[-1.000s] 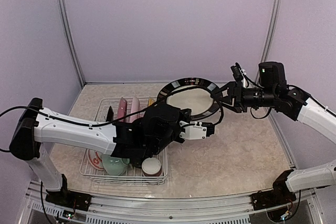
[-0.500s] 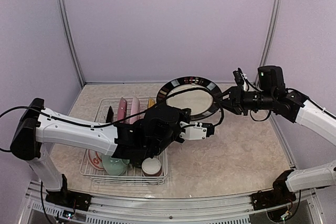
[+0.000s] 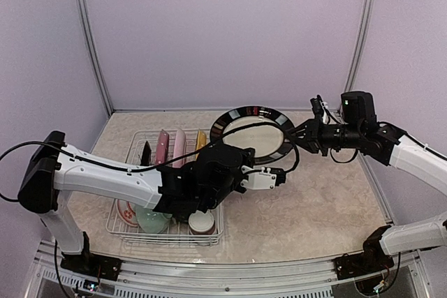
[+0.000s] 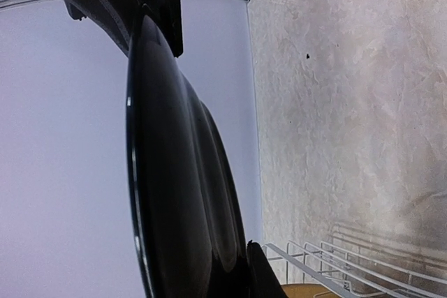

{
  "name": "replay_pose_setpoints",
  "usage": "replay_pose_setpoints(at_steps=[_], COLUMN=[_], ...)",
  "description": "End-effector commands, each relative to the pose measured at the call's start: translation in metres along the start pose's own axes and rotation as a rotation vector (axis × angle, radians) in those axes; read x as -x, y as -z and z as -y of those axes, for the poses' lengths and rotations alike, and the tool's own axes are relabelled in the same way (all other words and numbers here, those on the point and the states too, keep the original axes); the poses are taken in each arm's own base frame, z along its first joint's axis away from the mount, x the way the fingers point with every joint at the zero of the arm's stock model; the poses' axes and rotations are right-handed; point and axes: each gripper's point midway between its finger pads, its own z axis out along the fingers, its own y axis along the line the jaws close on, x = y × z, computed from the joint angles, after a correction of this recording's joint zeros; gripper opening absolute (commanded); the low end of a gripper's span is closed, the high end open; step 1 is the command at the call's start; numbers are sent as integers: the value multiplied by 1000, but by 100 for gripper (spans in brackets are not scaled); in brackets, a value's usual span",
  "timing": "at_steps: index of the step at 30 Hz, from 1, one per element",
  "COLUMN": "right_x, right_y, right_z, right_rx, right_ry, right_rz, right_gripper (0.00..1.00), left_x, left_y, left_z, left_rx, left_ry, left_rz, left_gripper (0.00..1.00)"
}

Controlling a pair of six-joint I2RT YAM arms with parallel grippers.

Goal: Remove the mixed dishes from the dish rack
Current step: Pass from the left arm to the right

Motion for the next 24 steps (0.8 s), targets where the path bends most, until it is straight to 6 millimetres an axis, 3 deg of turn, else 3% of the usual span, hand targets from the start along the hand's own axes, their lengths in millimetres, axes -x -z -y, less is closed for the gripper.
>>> replay_pose_setpoints(at_steps=[1,4,10,20,24], right_x=[-1,-1,8,19,22], right_y=[-6,-7,2,15,18], right_z=[10,17,17,10,10], right_rx=[-1,-10,26,68,80], right_ry=[-23,-43,-73,-84,-93], right_rz=[-6,-3,43,96,112], right_gripper=[4,0,0,0,0], left_x=[10,8,2,-1,-2], left_y=[6,5,5,3,2], left_z=[-46,-45,-47,-46,-43], left_rx=[136,137,155,162,160], left_ry=[107,106,112,107,102], left_rz=[30,21,5,-2,-2], left_gripper=[0,0,23,44,56])
